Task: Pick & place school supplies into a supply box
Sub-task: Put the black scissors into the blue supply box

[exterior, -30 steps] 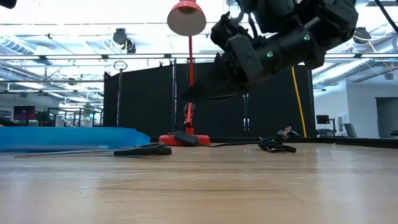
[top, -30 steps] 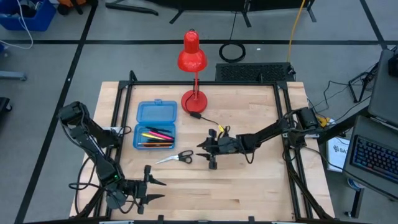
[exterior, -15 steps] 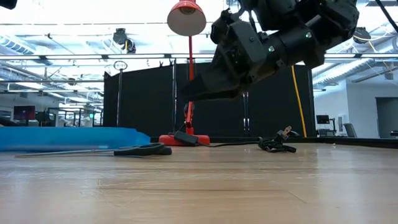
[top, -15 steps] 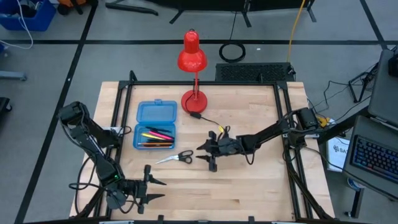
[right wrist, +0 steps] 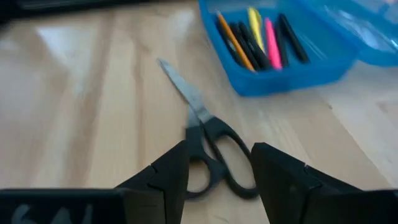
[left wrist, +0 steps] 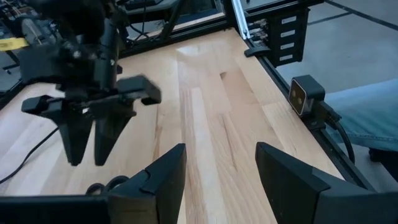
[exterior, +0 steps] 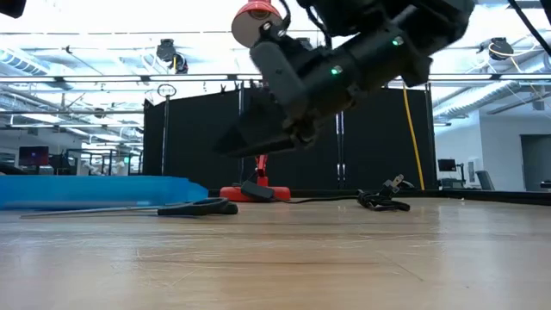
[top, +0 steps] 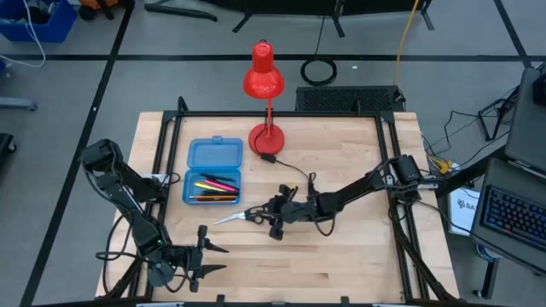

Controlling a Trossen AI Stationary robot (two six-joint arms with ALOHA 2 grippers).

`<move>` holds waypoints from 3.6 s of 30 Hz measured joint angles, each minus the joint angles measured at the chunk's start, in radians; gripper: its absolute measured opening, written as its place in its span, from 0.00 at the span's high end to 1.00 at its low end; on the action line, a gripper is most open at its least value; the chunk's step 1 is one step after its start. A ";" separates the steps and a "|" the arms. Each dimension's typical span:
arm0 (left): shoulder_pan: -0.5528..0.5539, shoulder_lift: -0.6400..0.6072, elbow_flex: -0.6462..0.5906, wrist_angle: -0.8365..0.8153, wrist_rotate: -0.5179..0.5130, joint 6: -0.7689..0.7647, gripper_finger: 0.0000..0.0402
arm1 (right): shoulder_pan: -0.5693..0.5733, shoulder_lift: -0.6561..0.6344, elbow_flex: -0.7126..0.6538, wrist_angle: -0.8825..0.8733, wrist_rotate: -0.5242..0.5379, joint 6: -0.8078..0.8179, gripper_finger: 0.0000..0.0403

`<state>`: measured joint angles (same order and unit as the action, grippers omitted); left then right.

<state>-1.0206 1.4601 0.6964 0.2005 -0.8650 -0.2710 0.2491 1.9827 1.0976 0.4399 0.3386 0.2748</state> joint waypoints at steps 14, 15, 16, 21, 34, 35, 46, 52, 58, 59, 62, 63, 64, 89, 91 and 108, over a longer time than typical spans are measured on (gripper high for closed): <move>0.005 0.000 0.000 0.003 0.000 -0.003 0.50 | -0.006 0.015 0.068 -0.147 -0.029 0.124 0.60; 0.005 0.000 0.000 0.003 0.000 -0.002 0.50 | -0.007 0.016 0.067 -0.148 -0.032 0.130 0.60; 0.006 0.000 0.000 0.004 0.000 -0.001 0.50 | -0.008 0.024 0.068 -0.134 -0.042 0.135 0.60; 0.006 0.000 0.000 0.000 0.000 -0.003 0.50 | -0.021 0.048 0.066 -0.117 -0.054 0.128 0.60; 0.008 0.000 0.000 -0.017 -0.010 -0.013 0.50 | -0.026 0.079 0.069 -0.073 -0.083 0.155 0.60; 0.008 0.000 0.000 -0.017 -0.010 -0.013 0.50 | -0.026 0.087 0.068 -0.067 -0.099 0.155 0.60; 0.008 0.000 0.000 -0.047 -0.015 -0.041 0.50 | -0.035 0.128 0.107 -0.109 -0.106 0.148 0.60; 0.009 0.000 0.000 -0.047 -0.034 -0.052 0.50 | -0.041 0.149 0.107 -0.099 -0.099 0.143 0.60; 0.009 0.000 0.000 -0.050 -0.045 -0.049 0.50 | -0.048 0.161 0.107 -0.099 -0.109 0.132 0.61; 0.009 0.000 0.000 -0.049 -0.045 -0.049 0.50 | -0.048 0.161 0.107 -0.098 -0.119 0.127 0.62; 0.009 0.000 0.000 -0.050 -0.045 -0.050 0.50 | -0.052 0.161 0.107 -0.100 -0.133 0.108 0.66; 0.009 0.000 0.000 -0.050 -0.045 -0.051 0.50 | -0.052 0.161 0.107 -0.099 -0.133 0.106 0.67; 0.009 0.000 0.000 -0.050 -0.045 -0.050 0.50 | -0.052 0.161 0.107 -0.098 -0.133 0.103 0.69; 0.009 0.000 0.000 -0.050 -0.045 -0.053 0.50 | -0.038 0.165 0.104 -0.023 -0.067 0.002 0.97; 0.009 0.000 0.000 -0.051 -0.045 -0.053 0.50 | -0.034 0.165 0.104 -0.017 -0.047 -0.007 0.97; 0.009 0.000 0.000 -0.040 -0.045 -0.046 0.50 | -0.033 0.080 0.104 0.126 0.162 -0.301 0.99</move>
<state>-1.0119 1.4605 0.6964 0.1600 -0.9097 -0.3168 0.2157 2.0629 1.2015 0.5663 0.5003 -0.0263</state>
